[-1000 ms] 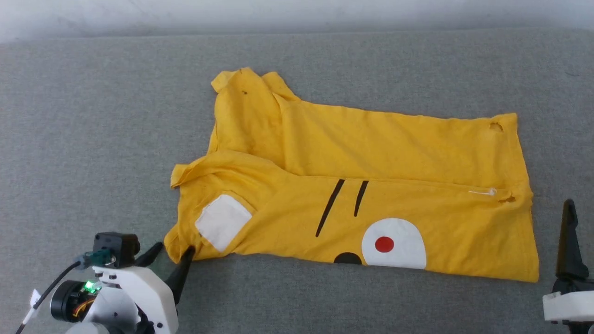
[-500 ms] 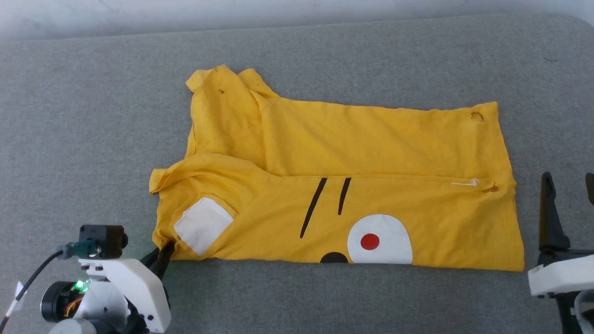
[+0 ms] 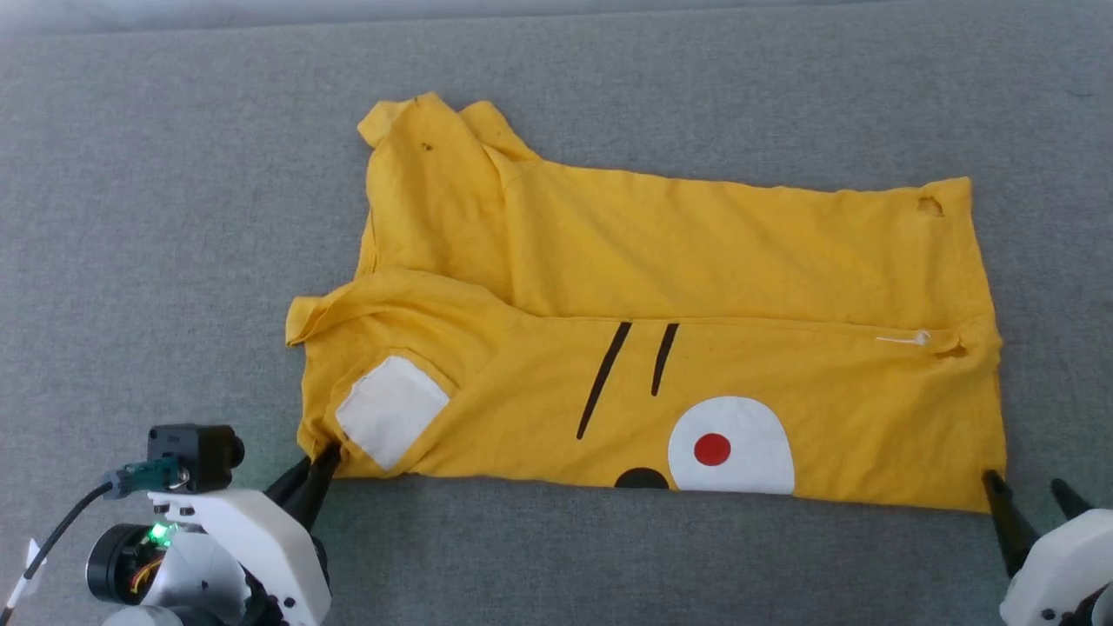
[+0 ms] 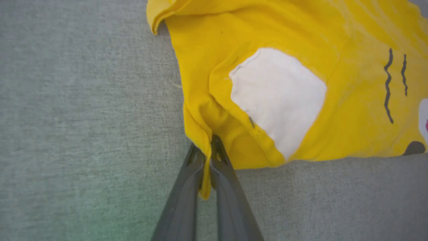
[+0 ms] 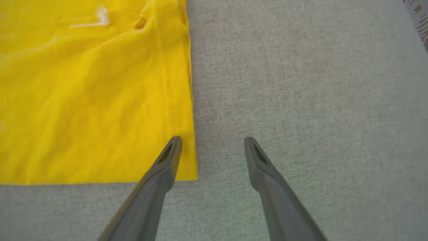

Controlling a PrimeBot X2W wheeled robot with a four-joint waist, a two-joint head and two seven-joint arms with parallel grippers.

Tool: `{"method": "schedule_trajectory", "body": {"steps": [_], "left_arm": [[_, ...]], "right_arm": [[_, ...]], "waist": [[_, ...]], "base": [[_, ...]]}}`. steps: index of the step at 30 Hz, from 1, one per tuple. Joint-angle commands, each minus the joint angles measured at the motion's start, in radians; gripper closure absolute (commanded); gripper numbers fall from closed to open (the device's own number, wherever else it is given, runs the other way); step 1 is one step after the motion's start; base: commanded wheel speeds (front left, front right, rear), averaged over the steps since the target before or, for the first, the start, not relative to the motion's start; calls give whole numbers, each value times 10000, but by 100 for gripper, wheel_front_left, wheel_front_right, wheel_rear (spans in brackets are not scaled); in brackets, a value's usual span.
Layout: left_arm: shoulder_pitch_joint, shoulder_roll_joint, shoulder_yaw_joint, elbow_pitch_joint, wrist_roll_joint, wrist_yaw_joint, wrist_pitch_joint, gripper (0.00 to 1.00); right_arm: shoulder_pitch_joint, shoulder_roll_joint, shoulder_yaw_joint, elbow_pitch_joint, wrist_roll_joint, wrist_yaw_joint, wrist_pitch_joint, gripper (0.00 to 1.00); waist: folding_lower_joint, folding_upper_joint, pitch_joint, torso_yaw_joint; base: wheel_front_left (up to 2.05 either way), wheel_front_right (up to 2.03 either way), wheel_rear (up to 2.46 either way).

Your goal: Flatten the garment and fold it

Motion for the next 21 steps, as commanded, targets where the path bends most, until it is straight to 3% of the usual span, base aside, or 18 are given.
{"method": "schedule_trajectory", "body": {"steps": [1,4,5,6,7,8,9,21], "left_arm": [[73,-72,-73,92,-45,19,25,100],[19,-69,-72,129,-67,8,-7,100],[-6,-61,-72,144,-67,4,-14,100],[-31,-62,-75,160,-71,2,-21,100],[-50,-63,-79,176,-82,-3,-25,100],[-66,-64,-87,190,-98,-14,-24,100],[-81,-70,-87,200,-122,-21,-27,100],[538,-106,526,-303,-1059,-40,-105,100]], "right_arm": [[5,10,24,39,125,-7,65,0],[-40,10,347,334,265,-7,286,0],[-70,10,437,453,320,-7,374,6],[-99,10,520,549,391,-7,459,39],[-125,10,589,643,494,-7,569,57],[-141,10,665,688,536,-7,670,91],[-159,10,703,684,543,-7,733,100],[-255,11,311,-695,686,-7,1271,100]], "waist": [[-1,0,67,46],[-1,0,108,57],[-1,0,117,58],[-1,0,122,60],[-1,0,126,62],[-1,0,131,62],[-1,0,135,59],[-1,0,-520,-92]], "base": [[0,0,0],[0,0,0],[0,0,0],[0,0,0],[0,0,0],[0,0,0],[0,0,0],[0,0,0]]}}
